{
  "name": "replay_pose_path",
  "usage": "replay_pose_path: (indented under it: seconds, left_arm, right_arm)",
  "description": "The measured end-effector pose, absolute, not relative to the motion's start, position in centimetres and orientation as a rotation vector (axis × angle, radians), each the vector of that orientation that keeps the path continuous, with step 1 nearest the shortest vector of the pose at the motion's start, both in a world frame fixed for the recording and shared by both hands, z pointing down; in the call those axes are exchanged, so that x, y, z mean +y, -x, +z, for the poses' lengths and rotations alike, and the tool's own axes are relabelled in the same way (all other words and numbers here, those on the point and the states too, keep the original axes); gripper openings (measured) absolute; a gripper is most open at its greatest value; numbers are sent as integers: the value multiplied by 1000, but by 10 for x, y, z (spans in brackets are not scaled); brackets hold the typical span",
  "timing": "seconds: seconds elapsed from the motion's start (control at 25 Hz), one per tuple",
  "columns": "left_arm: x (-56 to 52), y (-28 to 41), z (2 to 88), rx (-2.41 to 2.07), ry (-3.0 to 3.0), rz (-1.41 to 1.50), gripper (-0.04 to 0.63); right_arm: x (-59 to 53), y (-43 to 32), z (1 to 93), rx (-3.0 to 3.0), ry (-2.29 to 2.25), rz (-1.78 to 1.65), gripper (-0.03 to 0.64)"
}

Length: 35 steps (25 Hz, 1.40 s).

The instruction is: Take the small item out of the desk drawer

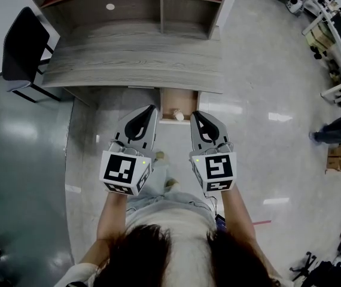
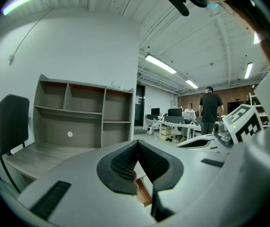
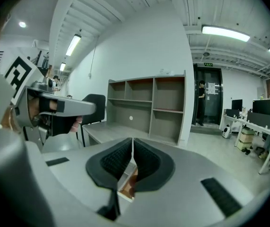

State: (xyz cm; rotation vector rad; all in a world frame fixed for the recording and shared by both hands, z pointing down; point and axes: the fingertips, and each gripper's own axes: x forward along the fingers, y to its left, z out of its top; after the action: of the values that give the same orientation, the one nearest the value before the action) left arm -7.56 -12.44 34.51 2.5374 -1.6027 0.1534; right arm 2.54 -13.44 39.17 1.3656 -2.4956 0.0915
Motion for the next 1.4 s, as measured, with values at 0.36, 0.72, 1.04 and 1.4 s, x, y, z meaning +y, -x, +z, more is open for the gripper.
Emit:
replay_pose_path:
  seconds: [0.36,0.72,1.04,1.4]
  left_arm:
    - [-166,99,356,-1533,-2570,161,14]
    - [-204,110,373,-1439,-2599,184,14]
    - [-226,115,382,-1410,-2602,168,14]
    - [-242,107,403,-1391,-2595,185,14]
  right_arm:
    - [-168,-6,424,-2412,-1380,167,29]
    - [-195,5,457,-2322,-1415,244,29]
    - [-204,10,484,-2256,-1386,275,31]
    - [-209,14,523,-2209,-1349,342,31]
